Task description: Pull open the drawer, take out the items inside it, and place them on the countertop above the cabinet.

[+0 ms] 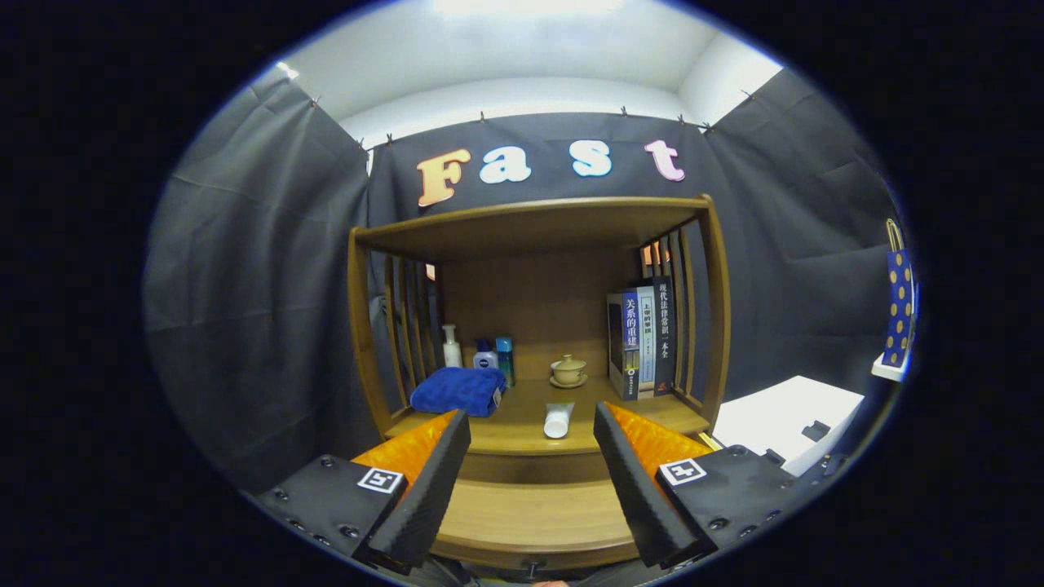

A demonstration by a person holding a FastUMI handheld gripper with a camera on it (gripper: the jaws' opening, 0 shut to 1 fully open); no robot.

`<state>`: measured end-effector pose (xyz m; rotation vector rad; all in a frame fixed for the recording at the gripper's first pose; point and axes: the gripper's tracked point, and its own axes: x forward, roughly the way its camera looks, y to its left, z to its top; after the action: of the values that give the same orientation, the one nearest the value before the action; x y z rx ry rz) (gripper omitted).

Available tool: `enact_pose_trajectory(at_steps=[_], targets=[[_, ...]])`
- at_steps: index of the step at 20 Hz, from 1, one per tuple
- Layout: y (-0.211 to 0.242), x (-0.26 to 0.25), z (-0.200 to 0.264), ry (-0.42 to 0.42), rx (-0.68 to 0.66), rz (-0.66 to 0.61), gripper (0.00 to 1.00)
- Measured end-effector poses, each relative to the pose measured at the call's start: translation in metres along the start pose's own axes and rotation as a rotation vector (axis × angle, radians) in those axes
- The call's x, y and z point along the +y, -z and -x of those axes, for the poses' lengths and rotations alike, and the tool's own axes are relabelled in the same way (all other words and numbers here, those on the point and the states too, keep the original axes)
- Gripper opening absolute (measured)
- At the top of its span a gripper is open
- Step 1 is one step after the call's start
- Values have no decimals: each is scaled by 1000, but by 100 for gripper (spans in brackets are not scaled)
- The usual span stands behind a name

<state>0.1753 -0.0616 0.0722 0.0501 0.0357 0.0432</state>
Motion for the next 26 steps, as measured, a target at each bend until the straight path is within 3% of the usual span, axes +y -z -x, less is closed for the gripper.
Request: enact_pose_trajectory(at_steps=[4,13,18,26], targets=[[21,13,30,-3,-10,25,98],[124,54,61,-21,2,97,99],[164,48,71,-10,29,81,100],[215,8,54,92,93,57,99]])
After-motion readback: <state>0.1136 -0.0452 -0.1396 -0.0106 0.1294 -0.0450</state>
